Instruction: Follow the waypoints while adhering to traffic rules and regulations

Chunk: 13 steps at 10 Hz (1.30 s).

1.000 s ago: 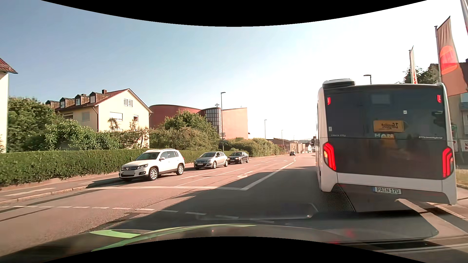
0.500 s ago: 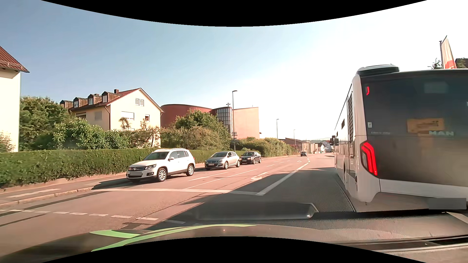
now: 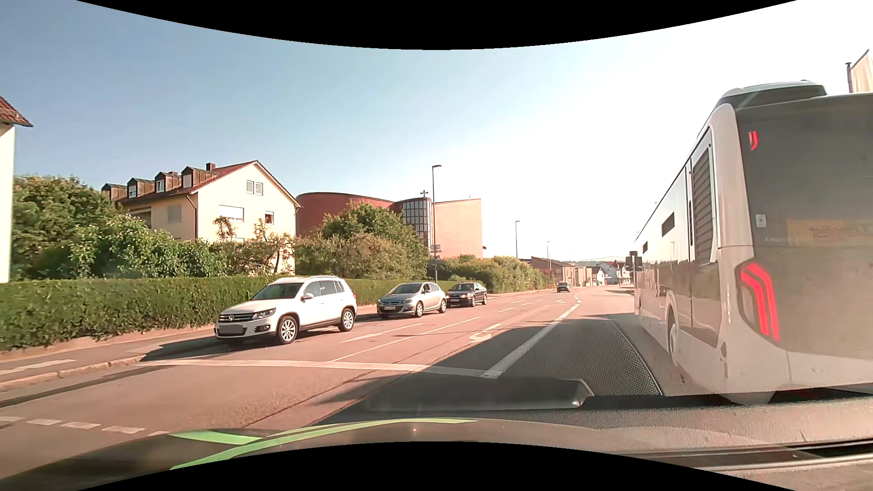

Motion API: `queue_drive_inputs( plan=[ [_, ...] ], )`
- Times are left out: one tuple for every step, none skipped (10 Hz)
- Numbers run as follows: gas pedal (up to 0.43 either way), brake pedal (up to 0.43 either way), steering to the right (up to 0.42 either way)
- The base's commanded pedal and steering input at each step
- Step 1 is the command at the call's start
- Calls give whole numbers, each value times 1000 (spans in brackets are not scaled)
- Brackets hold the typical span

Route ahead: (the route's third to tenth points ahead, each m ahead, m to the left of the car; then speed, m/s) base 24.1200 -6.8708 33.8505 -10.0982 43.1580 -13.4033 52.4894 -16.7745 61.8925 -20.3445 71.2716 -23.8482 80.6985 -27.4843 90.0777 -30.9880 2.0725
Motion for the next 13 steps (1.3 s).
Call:
queue_drive_inputs(
  plan=[
    [8,0,149],
    [8,0,178],
    [20,0,195],
    [20,0,200],
    [20,0,203],
    [20,0,205],
    [20,0,210],
    [20,0,213],
    [20,0,217],
    [20,0,225],
    [20,0,235],
    [20,0,245],
    [20,0,246]
  ],
)
